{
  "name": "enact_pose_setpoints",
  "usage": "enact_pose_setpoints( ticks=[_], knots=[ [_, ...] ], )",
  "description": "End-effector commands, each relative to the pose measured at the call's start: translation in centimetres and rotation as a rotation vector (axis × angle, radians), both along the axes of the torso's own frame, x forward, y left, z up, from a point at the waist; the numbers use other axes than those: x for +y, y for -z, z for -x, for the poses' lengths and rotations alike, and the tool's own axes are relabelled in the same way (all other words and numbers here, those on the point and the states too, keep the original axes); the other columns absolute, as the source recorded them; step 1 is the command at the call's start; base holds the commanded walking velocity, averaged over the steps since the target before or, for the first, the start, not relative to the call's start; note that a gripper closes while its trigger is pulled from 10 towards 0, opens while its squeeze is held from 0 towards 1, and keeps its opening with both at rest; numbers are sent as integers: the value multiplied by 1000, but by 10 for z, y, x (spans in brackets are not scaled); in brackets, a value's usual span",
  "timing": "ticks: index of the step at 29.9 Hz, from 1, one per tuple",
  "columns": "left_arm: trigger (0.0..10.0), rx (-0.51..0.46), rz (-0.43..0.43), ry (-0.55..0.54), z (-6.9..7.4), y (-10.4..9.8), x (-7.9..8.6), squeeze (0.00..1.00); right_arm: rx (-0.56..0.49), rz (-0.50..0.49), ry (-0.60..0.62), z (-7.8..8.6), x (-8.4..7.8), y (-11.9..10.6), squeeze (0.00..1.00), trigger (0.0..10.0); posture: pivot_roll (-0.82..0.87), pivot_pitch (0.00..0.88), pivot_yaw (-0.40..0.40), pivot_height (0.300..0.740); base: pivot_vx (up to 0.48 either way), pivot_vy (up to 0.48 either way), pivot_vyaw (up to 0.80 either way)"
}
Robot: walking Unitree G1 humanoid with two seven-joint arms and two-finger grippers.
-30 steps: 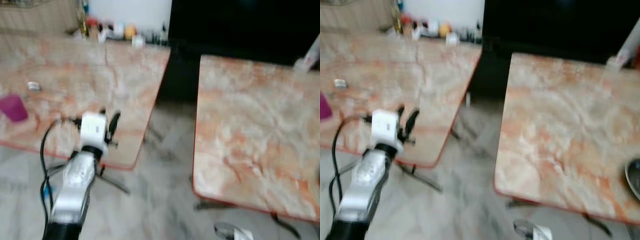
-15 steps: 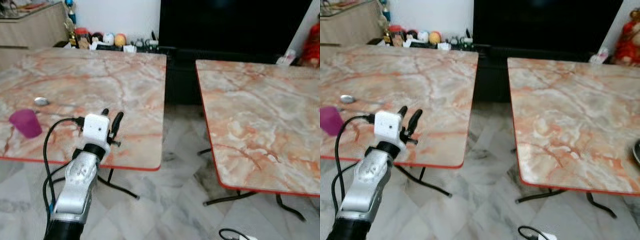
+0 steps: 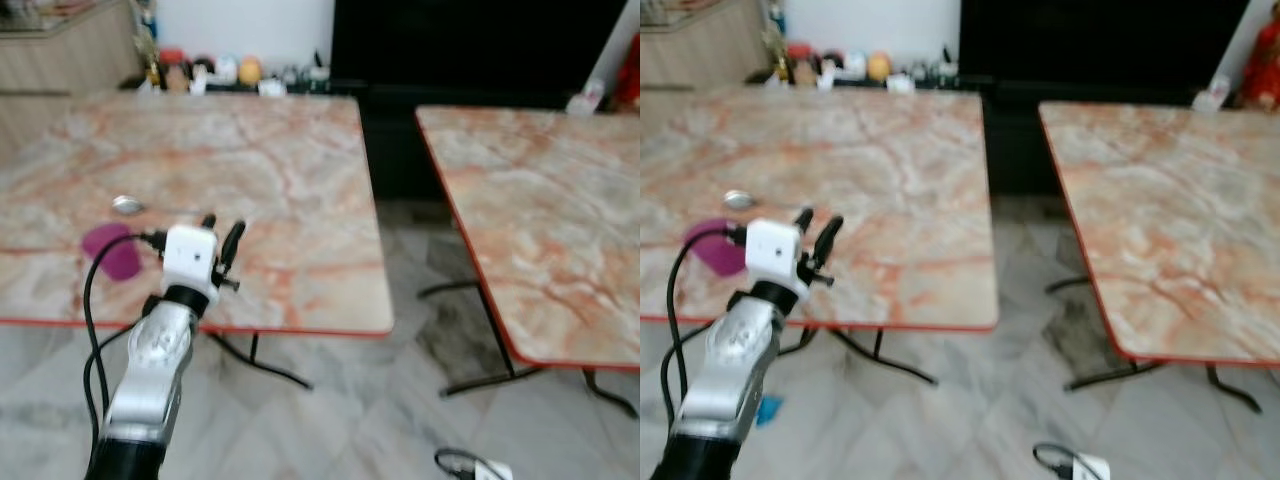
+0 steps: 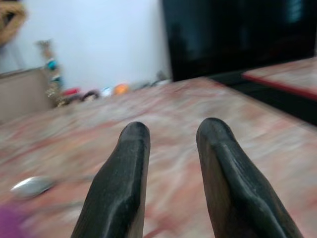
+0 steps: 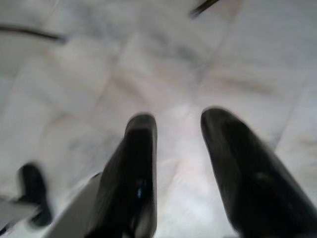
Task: Setting the table
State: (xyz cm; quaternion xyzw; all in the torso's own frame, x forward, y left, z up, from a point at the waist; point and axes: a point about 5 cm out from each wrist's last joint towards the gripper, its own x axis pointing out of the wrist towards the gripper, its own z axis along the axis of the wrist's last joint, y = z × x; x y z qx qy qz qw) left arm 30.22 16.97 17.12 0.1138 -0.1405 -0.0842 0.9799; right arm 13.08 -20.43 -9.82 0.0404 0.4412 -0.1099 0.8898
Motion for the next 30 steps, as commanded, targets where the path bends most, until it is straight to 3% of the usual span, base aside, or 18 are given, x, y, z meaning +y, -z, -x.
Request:
enact_pose_setpoints(
  ticks=[1, 16, 23, 30],
  knots=[
    [10000, -10, 0, -15, 0, -3, 5, 0, -3, -17, 0, 0, 4, 1, 0, 10000, 124, 0, -44, 740, 0, 379, 0],
    [10000, -15, -3, -36, 0, -5, 8, 0, 17, -36, -8, 8, 12, 4, 0, 10000, 135, 0, -48, 740, 0, 380, 0],
    [10000, -17, 0, -40, 1, -6, 10, 0, 34, -49, -27, 17, 29, 8, 0, 10000, 137, 0, -50, 740, 0, 367, 0],
    [10000, 26, 53, -15, 1, -1, 8, 0, 38, -55, -36, 22, 38, 10, 0, 10000, 139, 0, -50, 740, 0, 0, 0]
  ],
)
